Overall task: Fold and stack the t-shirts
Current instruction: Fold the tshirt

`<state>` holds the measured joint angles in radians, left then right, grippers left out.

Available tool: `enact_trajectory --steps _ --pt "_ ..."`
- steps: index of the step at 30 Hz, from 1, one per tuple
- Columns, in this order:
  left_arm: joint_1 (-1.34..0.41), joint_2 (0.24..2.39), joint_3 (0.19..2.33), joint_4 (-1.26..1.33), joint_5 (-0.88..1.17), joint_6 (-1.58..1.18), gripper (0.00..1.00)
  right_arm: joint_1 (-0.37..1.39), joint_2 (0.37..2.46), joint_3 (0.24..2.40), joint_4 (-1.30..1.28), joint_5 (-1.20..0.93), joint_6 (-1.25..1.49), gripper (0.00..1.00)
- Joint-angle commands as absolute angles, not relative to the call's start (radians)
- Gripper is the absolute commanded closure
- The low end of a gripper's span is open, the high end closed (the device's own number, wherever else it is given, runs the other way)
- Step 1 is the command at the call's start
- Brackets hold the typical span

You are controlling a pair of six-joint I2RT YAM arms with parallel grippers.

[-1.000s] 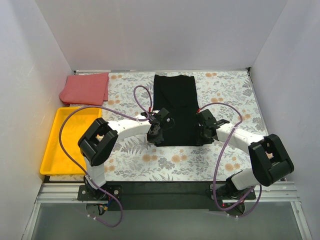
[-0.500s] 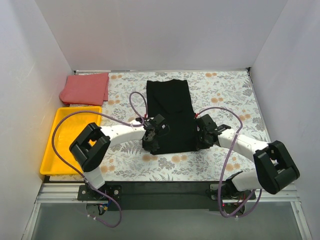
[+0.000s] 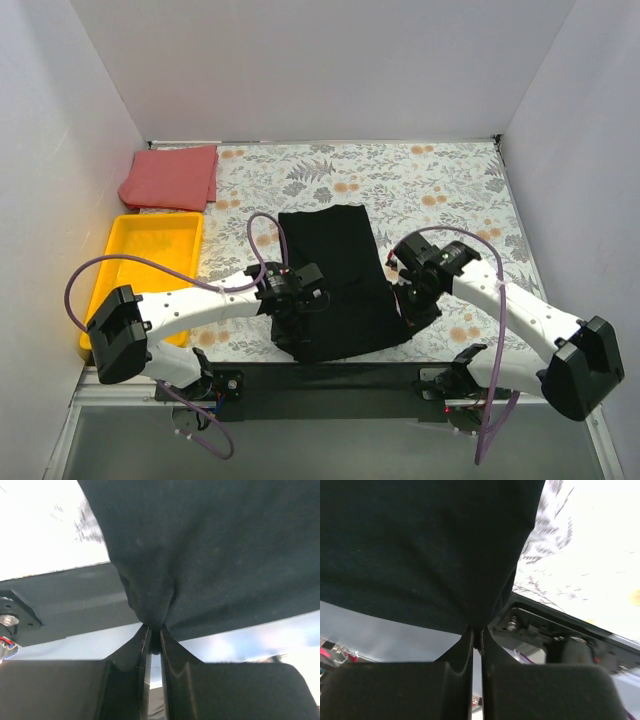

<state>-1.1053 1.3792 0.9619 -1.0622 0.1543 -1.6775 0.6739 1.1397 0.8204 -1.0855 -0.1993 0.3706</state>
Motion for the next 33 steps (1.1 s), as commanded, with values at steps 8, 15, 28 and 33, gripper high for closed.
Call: enact_trajectory --steps 8,15,28,33 --pt "-0.786 1.411 1.169 -1.128 0.014 -1.508 1.0 0.621 1.457 1.353 -1.187 0.048 0.218 0.99" --pt "-0.684 1.439 1.238 -1.055 0.012 -1.457 1.0 0.583 1.606 1.586 -1.17 0.048 0.153 0.99" --pt "-0.54 1.549 1.364 -0.96 -0.014 -1.359 1.0 0.525 1.845 1.948 -1.166 0.021 0.075 0.99" --pt "-0.491 1.598 1.384 -0.917 -0.011 -1.345 1.0 0.503 1.917 2.042 -1.123 0.023 0.052 0.99"
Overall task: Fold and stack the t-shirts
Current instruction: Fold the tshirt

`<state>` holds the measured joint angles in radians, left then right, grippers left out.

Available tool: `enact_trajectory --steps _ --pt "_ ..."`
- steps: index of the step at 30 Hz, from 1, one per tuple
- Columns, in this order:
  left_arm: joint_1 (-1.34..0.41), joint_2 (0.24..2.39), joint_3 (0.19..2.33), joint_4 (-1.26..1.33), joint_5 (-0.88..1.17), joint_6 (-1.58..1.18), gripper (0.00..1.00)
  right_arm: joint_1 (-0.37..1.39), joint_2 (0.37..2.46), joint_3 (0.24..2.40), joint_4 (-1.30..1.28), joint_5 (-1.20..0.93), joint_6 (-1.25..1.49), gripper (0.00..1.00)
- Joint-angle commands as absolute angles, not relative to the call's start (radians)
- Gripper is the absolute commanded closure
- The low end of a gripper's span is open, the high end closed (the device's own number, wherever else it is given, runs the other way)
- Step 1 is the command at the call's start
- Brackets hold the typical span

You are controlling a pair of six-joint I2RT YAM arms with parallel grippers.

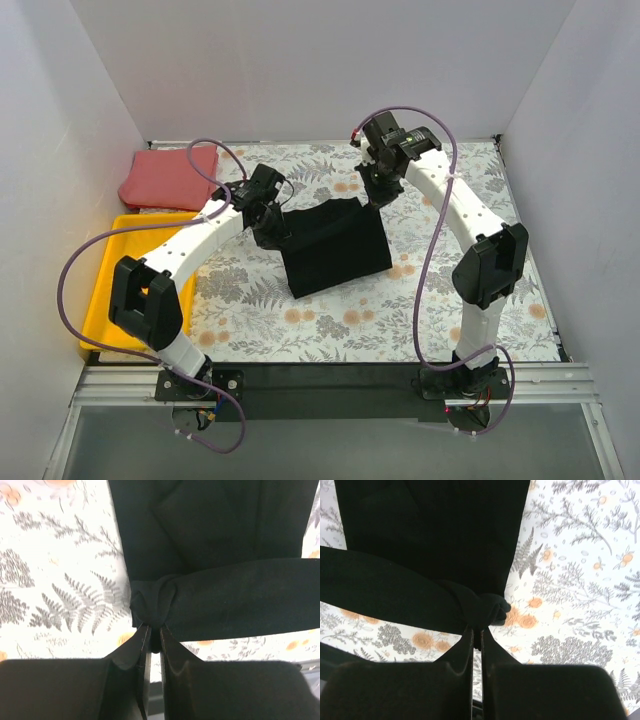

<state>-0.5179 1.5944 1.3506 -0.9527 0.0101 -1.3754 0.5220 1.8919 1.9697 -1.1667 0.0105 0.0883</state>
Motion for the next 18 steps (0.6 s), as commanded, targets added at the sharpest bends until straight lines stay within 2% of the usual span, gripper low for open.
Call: enact_trajectory --steps 1,8,18 --pt "-0.482 1.603 1.384 -0.898 -0.012 -1.344 1.0 0.499 1.936 2.048 -1.108 0.02 0.037 0.99" --pt "-0.428 1.672 1.376 -0.799 -0.031 -1.328 1.0 0.479 2.017 2.074 -0.973 -0.028 0.009 0.99" --pt "-0.385 1.796 1.332 -0.569 -0.083 -1.313 1.0 0.43 2.097 1.964 -0.755 -0.083 0.015 0.99"
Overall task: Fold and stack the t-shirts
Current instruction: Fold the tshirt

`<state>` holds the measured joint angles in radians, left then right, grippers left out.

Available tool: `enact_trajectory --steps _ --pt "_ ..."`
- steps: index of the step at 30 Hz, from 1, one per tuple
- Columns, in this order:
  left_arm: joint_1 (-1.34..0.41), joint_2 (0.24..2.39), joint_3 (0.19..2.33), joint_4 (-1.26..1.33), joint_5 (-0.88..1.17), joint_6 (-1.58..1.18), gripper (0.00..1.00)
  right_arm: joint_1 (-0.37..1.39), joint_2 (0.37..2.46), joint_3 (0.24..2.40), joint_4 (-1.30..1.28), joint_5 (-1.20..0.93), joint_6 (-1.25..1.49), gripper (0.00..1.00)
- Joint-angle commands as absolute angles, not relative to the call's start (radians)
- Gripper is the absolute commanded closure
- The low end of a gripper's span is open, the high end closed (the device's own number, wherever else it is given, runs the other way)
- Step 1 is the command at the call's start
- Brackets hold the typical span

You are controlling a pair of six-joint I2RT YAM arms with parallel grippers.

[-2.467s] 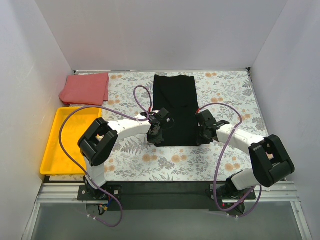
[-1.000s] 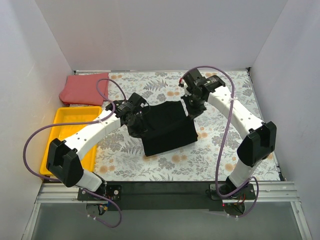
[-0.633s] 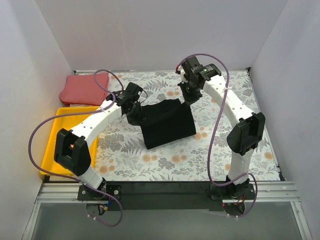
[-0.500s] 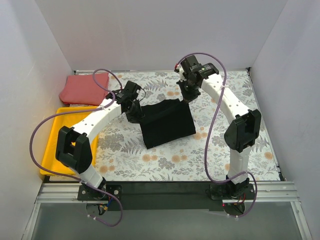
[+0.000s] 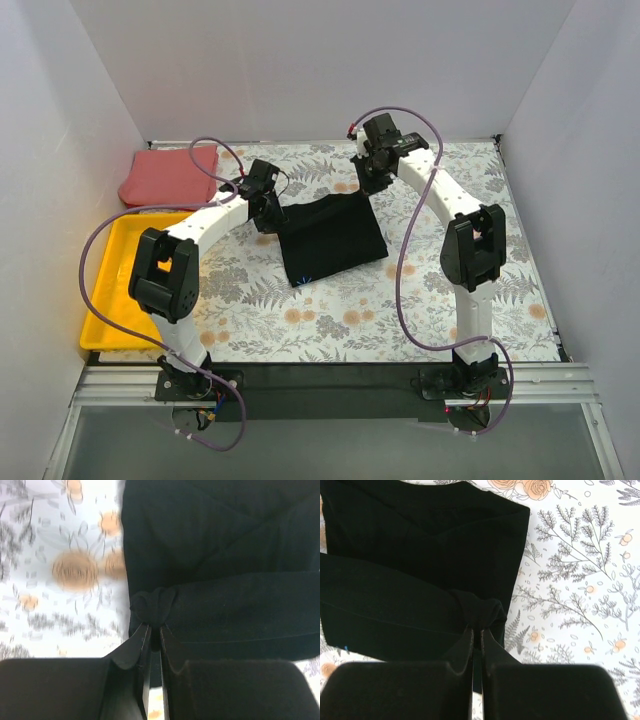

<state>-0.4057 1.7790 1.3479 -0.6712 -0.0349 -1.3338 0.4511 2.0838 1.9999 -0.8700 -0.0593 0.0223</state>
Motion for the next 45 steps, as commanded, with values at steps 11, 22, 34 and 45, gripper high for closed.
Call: enact_trajectory --steps 11,22,34,45 --pt "-0.377 1.891 1.331 -0.433 -0.107 -1.304 1.0 0.38 2.117 1.724 -0.499 -0.123 0.044 0.99" --pt "-0.377 1.899 1.302 -0.37 -0.133 -1.29 1.0 0.368 2.108 1.671 -0.423 -0.127 0.072 0.91" --pt "-0.393 1.689 1.24 -0.339 -0.213 -1.243 0.28 0.371 1.893 1.579 -0.333 -0.191 0.11 0.53" --pt "-0.525 1.606 1.035 -0.152 -0.071 -1.203 0.58 0.367 1.837 1.325 -0.086 -0.458 0.043 0.53"
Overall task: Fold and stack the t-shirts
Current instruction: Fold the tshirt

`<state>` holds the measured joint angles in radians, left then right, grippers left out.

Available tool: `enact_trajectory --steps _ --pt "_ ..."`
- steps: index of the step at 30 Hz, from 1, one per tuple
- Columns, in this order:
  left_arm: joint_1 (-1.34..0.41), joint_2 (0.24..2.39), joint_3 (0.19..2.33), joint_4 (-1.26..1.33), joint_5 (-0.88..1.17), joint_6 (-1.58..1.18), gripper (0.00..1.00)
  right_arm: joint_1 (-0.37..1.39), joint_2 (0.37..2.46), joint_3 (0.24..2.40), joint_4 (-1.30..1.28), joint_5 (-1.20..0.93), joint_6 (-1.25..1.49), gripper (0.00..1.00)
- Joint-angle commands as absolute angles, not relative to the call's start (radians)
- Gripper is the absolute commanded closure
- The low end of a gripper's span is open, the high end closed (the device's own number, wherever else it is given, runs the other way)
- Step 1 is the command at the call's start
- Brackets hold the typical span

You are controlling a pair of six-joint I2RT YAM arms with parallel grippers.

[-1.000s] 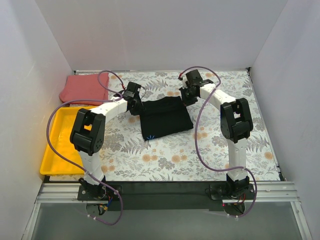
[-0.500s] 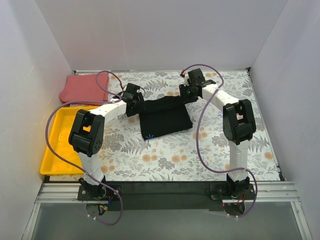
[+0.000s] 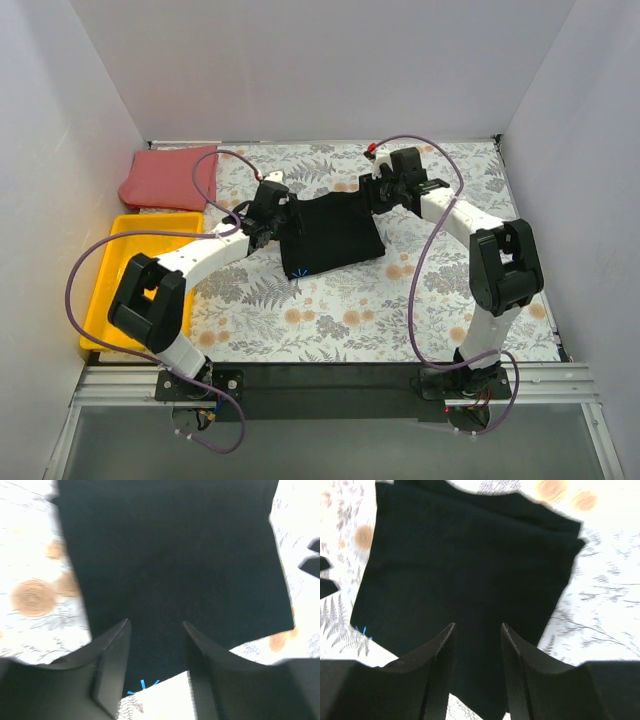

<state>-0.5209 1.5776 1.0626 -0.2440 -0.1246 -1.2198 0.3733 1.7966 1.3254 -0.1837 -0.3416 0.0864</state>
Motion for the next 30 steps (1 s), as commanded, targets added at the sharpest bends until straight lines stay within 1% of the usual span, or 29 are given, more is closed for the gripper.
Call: enact_trajectory --steps 1,2,6,10,16,18,20,21,23,27,28,30 --pt "-0.525 1.624 1.043 -0.138 -0.084 -1.206 0.58 0.368 1.854 1.325 -0.086 -0.466 0.038 0.53" --pt "-0.522 1.664 1.057 -0.126 -0.097 -1.209 0.63 0.364 1.874 1.357 -0.074 -0.477 0.037 0.53" --pt "-0.453 1.777 1.169 -0.077 -0.052 -1.239 0.7 0.335 2.021 1.483 -0.045 -0.546 0.066 0.54" --pt "-0.379 1.906 1.31 -0.051 0.038 -1.253 0.72 0.299 2.173 1.627 -0.009 -0.682 0.179 0.53" --pt "-0.29 2.092 1.373 -0.009 0.116 -1.29 0.75 0.232 2.396 1.739 0.161 -0.837 0.383 0.54" --pt "-0.272 2.132 1.381 -0.006 0.149 -1.305 0.76 0.207 2.457 1.743 0.202 -0.859 0.465 0.54" --pt "-0.25 2.175 1.379 -0.005 0.164 -1.308 0.77 0.189 2.486 1.718 0.319 -0.899 0.544 0.54" --pt "-0.244 2.186 1.381 -0.006 0.178 -1.312 0.77 0.175 2.511 1.712 0.365 -0.911 0.627 0.54" --pt "-0.224 2.206 1.379 0.026 0.189 -1.315 0.77 0.161 2.531 1.709 0.42 -0.928 0.667 0.54" --pt "-0.199 2.201 1.382 0.044 0.222 -1.313 0.77 0.141 2.502 1.704 0.448 -0.936 0.728 0.54" --pt "-0.195 2.194 1.388 0.048 0.225 -1.307 0.76 0.138 2.487 1.701 0.456 -0.937 0.738 0.54" --pt "-0.195 2.156 1.399 0.052 0.226 -1.292 0.71 0.135 2.435 1.692 0.468 -0.939 0.752 0.54"
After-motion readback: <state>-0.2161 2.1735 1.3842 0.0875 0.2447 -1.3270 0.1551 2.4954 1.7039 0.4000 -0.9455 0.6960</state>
